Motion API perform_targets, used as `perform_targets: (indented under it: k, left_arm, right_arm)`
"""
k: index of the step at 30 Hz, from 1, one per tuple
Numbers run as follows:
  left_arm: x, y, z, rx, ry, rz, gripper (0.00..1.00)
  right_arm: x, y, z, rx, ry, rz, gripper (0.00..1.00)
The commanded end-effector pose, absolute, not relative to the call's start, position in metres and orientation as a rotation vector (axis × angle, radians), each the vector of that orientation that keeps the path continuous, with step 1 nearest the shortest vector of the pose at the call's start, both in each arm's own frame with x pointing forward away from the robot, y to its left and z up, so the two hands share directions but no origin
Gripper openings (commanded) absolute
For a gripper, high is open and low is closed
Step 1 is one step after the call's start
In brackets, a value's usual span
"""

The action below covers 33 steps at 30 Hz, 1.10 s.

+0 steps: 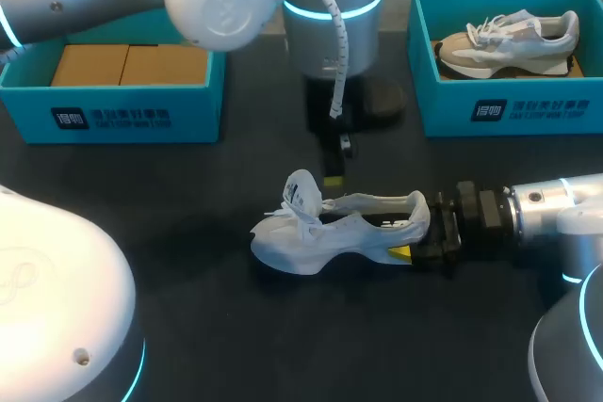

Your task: Take the shoe out of the shoebox, open the shoe tongue, remove and reinsert the insole, then place the shoe into the shoebox

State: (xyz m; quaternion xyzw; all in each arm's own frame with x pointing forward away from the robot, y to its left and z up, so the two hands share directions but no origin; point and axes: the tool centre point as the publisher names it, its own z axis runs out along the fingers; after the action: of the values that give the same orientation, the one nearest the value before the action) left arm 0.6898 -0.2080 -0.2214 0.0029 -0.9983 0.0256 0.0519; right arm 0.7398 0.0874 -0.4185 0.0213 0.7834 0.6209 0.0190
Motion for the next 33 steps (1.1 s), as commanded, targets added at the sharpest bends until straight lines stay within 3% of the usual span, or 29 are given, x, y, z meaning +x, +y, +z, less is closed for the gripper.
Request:
perform_targets:
  k: [1,33]
  left_arm:
    - [0.695,-0.218,-0.247,-0.109,-3.006,0.138,0.00]
    - [0.730,-0.251,-0.335,-0.320,-3.053,0.162,0.00]
  right_arm:
    - [0.740,0.088,-0.421,0.065,2.432,1.925,0.00]
    - [0.740,0.088,-0.421,0.065,2.432,1.925,0.00]
